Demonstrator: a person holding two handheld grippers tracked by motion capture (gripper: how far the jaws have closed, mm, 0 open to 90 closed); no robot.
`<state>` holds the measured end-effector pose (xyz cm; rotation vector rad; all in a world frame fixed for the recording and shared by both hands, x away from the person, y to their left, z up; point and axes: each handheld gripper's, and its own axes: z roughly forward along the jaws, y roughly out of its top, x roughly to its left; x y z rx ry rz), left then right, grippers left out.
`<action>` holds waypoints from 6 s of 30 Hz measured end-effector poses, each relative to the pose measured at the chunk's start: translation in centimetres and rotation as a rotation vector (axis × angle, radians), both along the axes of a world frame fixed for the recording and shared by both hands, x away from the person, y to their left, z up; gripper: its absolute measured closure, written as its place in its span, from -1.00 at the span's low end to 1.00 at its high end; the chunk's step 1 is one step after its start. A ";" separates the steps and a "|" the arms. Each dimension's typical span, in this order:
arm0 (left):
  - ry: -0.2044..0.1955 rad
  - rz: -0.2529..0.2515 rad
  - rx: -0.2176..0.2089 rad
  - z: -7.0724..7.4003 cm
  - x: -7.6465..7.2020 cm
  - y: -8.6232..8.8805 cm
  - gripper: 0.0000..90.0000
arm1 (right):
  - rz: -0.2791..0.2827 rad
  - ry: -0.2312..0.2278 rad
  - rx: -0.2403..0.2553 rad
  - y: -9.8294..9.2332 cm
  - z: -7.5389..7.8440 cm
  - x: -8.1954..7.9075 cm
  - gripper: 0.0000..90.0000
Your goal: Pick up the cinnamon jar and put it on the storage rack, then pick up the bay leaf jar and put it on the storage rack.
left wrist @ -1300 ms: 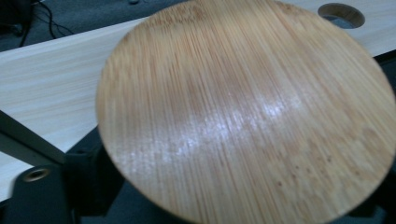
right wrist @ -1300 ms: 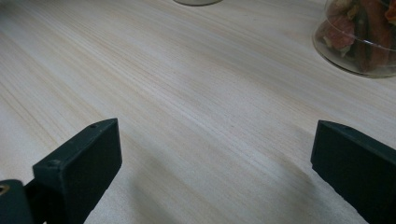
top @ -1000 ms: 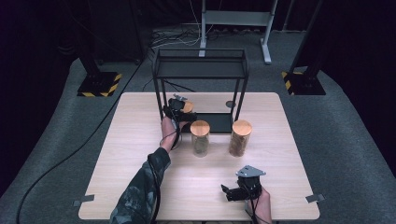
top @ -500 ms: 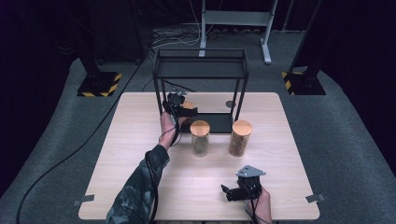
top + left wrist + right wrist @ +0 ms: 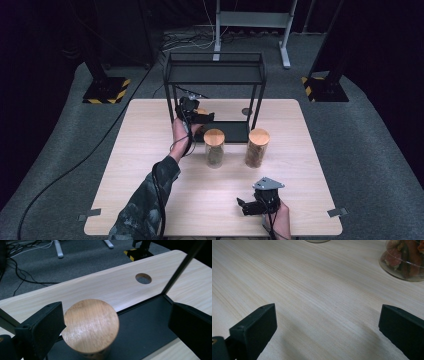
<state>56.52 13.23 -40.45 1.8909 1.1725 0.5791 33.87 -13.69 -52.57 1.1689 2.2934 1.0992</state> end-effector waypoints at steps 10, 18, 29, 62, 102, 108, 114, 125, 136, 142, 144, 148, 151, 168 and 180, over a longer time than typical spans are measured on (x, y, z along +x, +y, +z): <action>-0.024 -0.053 0.005 1.2 -3.3 0.9 -1.00 | -0.001 0.000 -0.002 0.0 0.0 0.0 -0.98; -0.064 -0.089 0.018 1.9 -6.1 2.1 -1.00 | -0.003 0.002 -0.006 0.1 0.0 0.0 -0.98; -0.057 -0.122 0.037 0.3 -10.2 4.8 -1.00 | -0.004 0.004 -0.010 0.1 0.0 0.0 -0.98; 0.138 -0.006 0.100 -12.4 -21.1 15.0 -1.00 | -0.004 0.004 -0.043 0.4 -0.1 0.0 -0.98; 0.150 0.013 0.117 -12.5 -21.1 15.1 -1.00 | -0.063 -0.046 -0.052 4.9 0.9 1.6 -1.00; 0.150 0.013 0.117 -12.5 -21.1 15.0 -0.99 | -0.044 -0.069 -0.011 7.2 2.4 3.3 -1.00; 0.150 0.013 0.117 -12.5 -21.1 15.1 -0.99 | -0.042 -0.110 0.012 9.3 4.2 5.3 -1.00; 0.149 0.013 0.117 -12.5 -21.1 15.1 -0.99 | -0.064 -0.157 0.032 11.0 6.2 8.4 -1.00; 0.149 0.013 0.116 -12.5 -21.1 15.0 -0.99 | -0.081 -0.191 0.058 11.9 7.1 10.5 -1.00; 0.150 0.012 0.117 -12.5 -21.1 15.1 -0.99 | -0.087 -0.211 0.072 12.2 7.3 10.9 -1.00; 0.150 0.012 0.118 -12.5 -21.1 15.1 -0.99 | -0.088 -0.216 0.079 12.3 7.3 11.0 -1.00; 0.149 0.012 0.117 -12.5 -21.1 15.1 -0.99 | -0.093 -0.229 0.088 12.3 7.5 11.2 -0.99; 0.149 0.012 0.117 -12.5 -21.1 15.0 -0.99 | -0.094 -0.240 0.096 12.2 7.4 11.2 -0.82; 0.148 0.009 0.116 -12.5 -21.1 15.0 -0.99 | -0.094 -0.241 0.125 11.9 6.9 11.4 -0.45; 0.148 0.009 0.116 -12.5 -21.1 15.0 -0.99 | -0.100 -0.247 0.115 12.0 7.3 11.4 -0.45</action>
